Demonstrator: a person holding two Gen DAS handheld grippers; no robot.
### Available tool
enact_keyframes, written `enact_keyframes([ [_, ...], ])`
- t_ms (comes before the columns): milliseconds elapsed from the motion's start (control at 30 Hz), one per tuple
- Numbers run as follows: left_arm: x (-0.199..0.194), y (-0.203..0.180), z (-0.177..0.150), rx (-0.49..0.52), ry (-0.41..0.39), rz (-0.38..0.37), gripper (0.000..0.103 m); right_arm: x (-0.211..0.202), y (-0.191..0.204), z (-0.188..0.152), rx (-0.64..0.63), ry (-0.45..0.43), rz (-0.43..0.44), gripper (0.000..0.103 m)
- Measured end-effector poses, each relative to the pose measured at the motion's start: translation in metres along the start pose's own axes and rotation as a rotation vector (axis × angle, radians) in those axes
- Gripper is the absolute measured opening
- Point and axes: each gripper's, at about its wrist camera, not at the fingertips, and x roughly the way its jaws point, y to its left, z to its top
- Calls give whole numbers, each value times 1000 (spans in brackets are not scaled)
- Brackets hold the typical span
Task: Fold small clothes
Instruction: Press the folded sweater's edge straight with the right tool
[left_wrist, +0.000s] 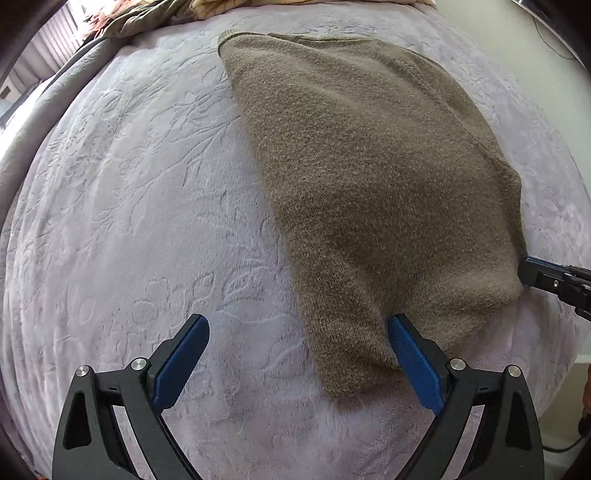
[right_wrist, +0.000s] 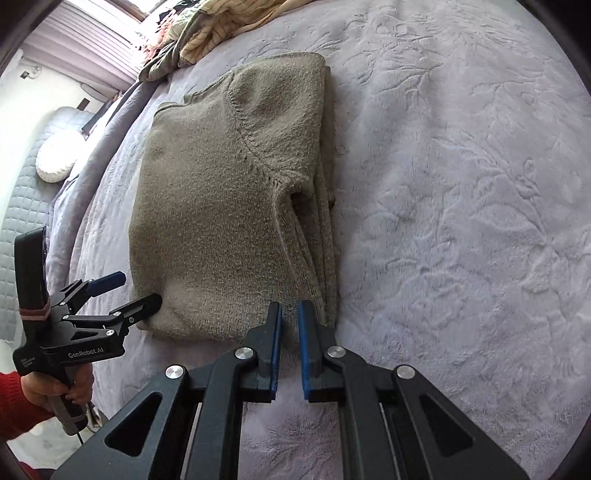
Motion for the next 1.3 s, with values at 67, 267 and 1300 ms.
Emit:
enact_keyframes([
  [67, -5, 8, -1, -18, 12, -1, 98, -2, 1, -1, 19, 11, -3, 7],
  [267, -19, 35, 6, -61, 8, 81, 98, -19, -11, 8, 139, -20, -104, 29],
  [1300, -26, 40, 77, -180, -1, 32, 98, 4, -45, 92, 284, -37, 5, 36],
])
